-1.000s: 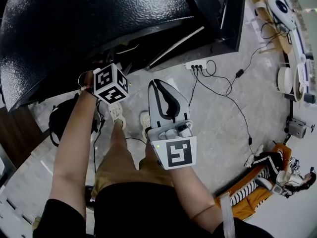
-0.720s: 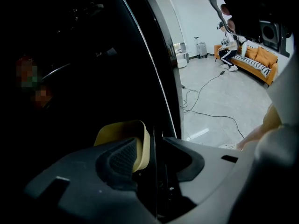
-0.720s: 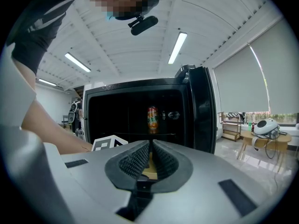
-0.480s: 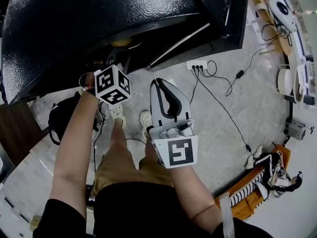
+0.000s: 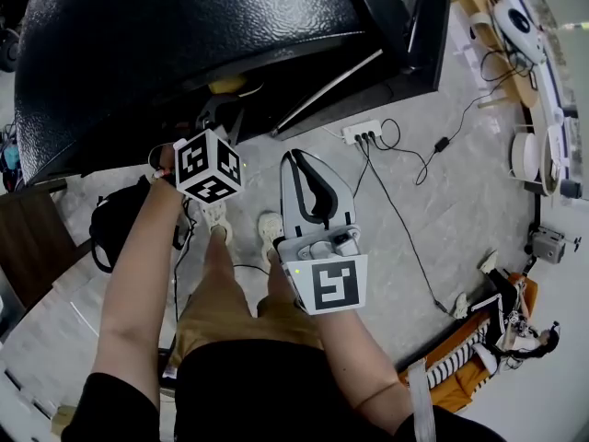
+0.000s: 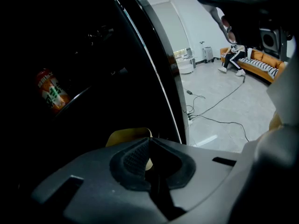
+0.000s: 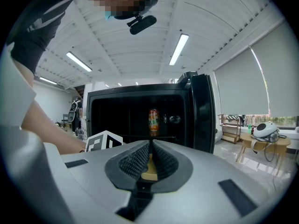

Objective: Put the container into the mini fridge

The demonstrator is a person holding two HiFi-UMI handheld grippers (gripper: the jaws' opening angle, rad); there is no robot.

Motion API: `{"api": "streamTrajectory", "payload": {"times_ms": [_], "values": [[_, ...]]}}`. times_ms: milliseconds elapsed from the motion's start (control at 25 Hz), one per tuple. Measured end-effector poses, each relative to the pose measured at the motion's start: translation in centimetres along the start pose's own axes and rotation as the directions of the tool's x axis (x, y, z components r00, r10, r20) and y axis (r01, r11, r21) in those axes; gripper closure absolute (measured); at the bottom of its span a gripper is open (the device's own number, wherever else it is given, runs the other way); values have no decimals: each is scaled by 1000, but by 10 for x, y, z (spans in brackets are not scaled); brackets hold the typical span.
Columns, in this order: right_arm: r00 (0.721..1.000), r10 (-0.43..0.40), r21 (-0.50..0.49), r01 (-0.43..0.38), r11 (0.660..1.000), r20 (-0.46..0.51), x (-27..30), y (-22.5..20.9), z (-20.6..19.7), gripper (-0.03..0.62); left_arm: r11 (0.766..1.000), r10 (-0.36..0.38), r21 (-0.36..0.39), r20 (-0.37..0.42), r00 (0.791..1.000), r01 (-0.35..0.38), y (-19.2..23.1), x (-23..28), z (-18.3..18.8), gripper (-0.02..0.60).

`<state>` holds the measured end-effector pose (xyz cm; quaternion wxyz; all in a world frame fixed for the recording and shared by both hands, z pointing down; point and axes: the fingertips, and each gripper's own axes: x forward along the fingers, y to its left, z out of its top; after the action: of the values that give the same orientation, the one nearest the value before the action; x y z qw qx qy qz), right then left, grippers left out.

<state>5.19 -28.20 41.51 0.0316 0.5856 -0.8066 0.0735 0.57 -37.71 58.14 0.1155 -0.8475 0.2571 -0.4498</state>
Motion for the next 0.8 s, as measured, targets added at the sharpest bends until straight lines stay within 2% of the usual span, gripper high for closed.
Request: {"api": "streamTrajectory", "payload": {"times_ms": [200,520,680,800], "values": [[999,14,-23,-14,1000,30,-6,5,16,548,999,36,-14,15,999,-36,0,-24,11,560],[997,47,-52,-43,998,61,-22,10,45,548,991,97,-94,63,993,-91,-3,-79,39,560],[995,81,-115,-74,991,56,-34,12,52,548,980,159,-141,139,977,-140,0,-110,58,560],[993,105,-157,-97,983,48,-42,14,59,548,966,213,-180,162,964,-183,6,-136,69,560]]}}
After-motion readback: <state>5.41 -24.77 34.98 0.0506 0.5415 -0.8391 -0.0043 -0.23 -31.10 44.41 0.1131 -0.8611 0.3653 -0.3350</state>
